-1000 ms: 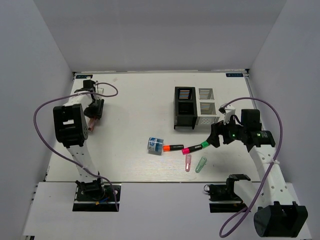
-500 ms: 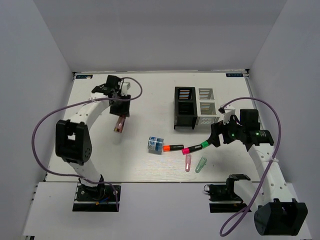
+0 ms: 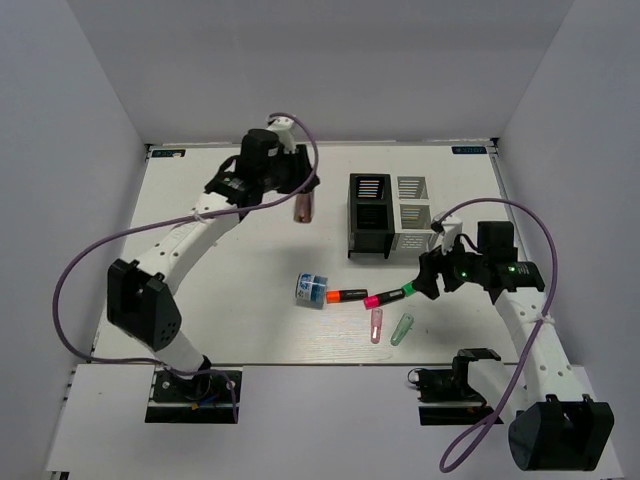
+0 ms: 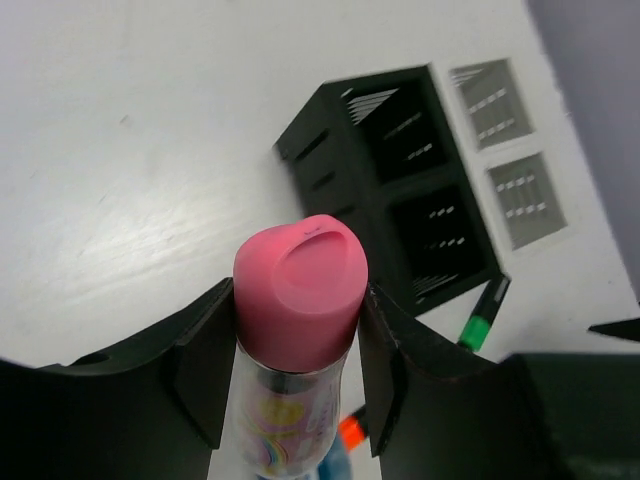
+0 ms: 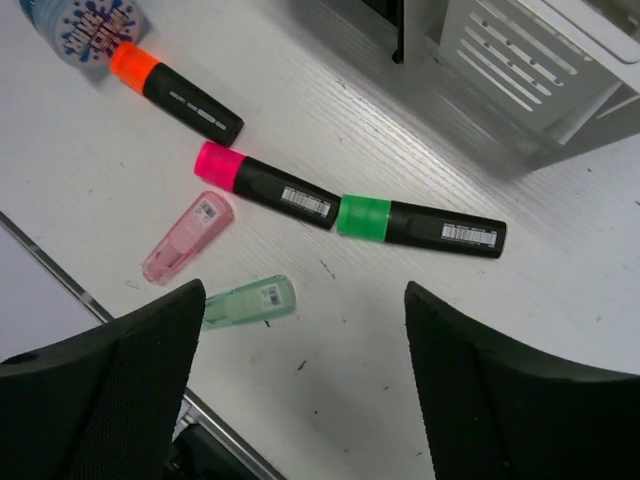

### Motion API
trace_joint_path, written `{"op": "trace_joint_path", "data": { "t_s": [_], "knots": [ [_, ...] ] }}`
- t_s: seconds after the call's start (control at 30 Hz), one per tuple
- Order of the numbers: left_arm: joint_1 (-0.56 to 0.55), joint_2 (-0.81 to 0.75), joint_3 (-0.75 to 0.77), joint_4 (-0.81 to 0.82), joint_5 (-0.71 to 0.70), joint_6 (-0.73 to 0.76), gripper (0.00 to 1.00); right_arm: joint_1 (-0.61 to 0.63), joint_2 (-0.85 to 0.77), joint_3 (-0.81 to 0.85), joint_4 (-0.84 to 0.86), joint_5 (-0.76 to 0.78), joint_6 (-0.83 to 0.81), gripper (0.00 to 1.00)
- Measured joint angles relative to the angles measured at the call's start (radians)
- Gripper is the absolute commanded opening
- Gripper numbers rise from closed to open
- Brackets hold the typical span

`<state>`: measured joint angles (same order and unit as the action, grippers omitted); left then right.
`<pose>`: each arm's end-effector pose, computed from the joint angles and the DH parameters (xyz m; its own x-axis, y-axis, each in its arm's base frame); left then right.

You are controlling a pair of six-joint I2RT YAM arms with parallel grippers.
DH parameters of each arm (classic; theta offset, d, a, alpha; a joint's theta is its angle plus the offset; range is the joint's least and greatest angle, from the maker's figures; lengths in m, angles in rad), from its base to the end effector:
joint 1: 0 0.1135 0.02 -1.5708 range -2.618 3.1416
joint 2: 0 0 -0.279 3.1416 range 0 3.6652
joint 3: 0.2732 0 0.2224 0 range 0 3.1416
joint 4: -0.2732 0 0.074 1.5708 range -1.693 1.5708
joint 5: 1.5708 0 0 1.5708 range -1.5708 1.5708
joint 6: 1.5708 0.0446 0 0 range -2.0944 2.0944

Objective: Sort the stationery into containers
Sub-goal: Place the stationery into the container

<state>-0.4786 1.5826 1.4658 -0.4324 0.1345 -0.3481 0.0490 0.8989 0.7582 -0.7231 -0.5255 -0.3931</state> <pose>0.3024 -0.1636 0.3654 -0.6259 -0.0561 -0.7779 0.3664 0.8593 -0.3567 0.1386 0.0292 0.2756 -0.5606 -0.3592 -0.7461 -0.6307 0.7691 0.1035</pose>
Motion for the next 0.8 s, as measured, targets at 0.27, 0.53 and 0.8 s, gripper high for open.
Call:
{"op": "trace_joint_path", "data": {
  "t_s": [0.27, 0.53, 0.8],
  "knots": [
    [-0.175, 0.269, 0.169, 0.317, -0.017, 0.038, 0.0, 0.003, -0.013, -0.026, 0.039, -0.011, 0.026, 0.75],
    [-0.212, 0.452, 0.253, 0.534, -0.014, 0.087, 0.0, 0.003, -0.014, -0.028, 0.056, 0.004, 0.027, 0.76],
    [-0.201, 0.557, 0.36, 0.613, -0.016, 0.089, 0.0, 0.004, -0.014, -0.029, 0.068, 0.012, 0.026, 0.76]
  ]
}}
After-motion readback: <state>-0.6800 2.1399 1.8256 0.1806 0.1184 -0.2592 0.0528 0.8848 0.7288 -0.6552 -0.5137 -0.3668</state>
